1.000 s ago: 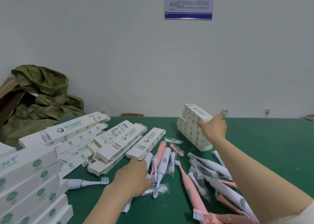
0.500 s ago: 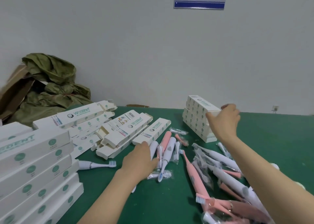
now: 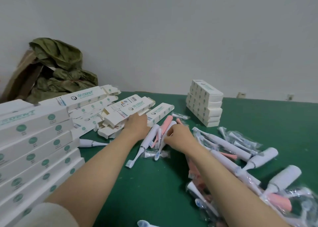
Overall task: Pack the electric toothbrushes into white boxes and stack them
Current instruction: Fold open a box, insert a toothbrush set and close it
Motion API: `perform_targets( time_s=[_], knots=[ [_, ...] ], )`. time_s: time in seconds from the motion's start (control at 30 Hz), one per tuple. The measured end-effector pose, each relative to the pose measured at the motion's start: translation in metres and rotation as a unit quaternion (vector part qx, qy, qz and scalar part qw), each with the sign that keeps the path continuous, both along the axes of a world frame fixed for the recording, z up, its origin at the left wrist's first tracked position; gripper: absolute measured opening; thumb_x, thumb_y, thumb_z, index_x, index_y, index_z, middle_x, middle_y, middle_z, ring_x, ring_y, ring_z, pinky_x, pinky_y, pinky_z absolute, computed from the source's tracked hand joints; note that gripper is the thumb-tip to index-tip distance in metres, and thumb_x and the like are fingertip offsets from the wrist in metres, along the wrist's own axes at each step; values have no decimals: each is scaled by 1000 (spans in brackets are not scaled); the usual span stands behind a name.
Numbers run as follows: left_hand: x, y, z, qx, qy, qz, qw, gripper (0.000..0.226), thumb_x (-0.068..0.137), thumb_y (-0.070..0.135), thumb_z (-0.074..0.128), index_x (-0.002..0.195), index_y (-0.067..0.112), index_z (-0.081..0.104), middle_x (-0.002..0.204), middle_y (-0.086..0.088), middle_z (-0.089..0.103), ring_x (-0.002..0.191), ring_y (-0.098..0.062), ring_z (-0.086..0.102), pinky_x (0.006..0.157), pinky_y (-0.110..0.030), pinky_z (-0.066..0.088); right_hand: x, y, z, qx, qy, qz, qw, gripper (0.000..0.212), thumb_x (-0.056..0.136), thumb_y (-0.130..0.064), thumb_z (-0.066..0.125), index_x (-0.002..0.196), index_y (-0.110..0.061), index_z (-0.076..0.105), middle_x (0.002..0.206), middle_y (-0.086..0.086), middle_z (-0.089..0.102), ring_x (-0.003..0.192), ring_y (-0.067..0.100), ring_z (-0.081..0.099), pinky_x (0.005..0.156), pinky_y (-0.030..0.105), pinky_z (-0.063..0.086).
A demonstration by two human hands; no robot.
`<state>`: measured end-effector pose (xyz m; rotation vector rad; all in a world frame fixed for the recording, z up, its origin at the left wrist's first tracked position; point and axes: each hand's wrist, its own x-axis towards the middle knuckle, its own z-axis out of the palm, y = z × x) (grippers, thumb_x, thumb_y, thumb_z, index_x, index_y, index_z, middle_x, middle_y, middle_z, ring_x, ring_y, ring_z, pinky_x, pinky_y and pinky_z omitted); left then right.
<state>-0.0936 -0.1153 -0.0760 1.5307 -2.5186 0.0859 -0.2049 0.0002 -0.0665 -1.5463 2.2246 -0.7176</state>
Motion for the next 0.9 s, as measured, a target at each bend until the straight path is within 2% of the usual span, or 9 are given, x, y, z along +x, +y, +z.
perform_targets(
  time_s=[0.13,0.37,0.47,0.5,0.6,0.73,0.8,0.87,0.9],
  knots=[
    [-2,-3,-2,-34,-21,8,999,26,96,20,47,120,15,54,120,-13,53,109,-32,50,75,-34,40,-11,-4,-7,-3,-2,19,1000,10,85,-7,52,90,-1,59,95,13,64,113,26,54,83,32,47],
    [19,23,32,-121,192,-2,974,29,90,10,47,107,14,70,107,-11,63,102,-32,50,79,-37,35,-22,-6,-14,-80,-23,-12,996,20,85,-5,50,101,-2,61,100,11,65,115,26,53,79,28,41],
    [39,43,45,-189,317,-79,926,23,86,-2,54,94,6,74,97,-10,61,99,-29,48,81,-23,27,-18,-1,-9,-173,-6,-7,985,23,85,-9,55,108,-11,58,90,-4,59,86,14,55,69,24,42],
    [45,51,50,-204,343,-102,911,21,85,-5,57,91,5,74,95,-10,60,98,-29,49,80,-19,25,-16,1,-6,-208,6,-4,978,27,85,-11,60,111,-14,56,88,-8,54,82,11,52,67,24,42],
    [57,67,65,-233,376,-180,879,22,80,-7,62,84,9,76,93,-4,61,94,-20,52,79,-18,32,-9,8,3,-268,83,10,960,54,79,-20,71,126,-18,46,112,-2,44,99,15,47,76,31,46],
    [58,83,77,-243,371,-283,851,24,75,8,65,94,19,74,101,5,57,96,-4,49,87,-11,36,-4,15,8,-282,216,4,935,41,86,-23,60,126,-20,49,119,-1,48,102,19,49,62,27,39],
    [57,84,75,-185,420,-250,852,45,78,26,71,120,33,57,114,10,51,107,6,43,94,-5,29,-3,17,9,-300,217,-13,929,35,88,-21,58,122,-18,54,116,-2,52,100,18,51,61,26,38],
    [54,83,70,1,522,-212,826,68,71,41,80,127,41,41,125,14,49,118,4,44,96,-9,34,-1,20,13,-324,215,1,921,34,83,-15,64,117,-13,60,109,2,57,91,21,56,55,27,40],
    [52,82,68,100,563,-207,794,73,63,39,84,124,38,44,124,11,54,118,-3,50,92,-13,42,1,21,15,-330,218,18,918,34,78,-11,70,111,-10,64,102,5,61,83,24,60,49,29,42]
  ],
)
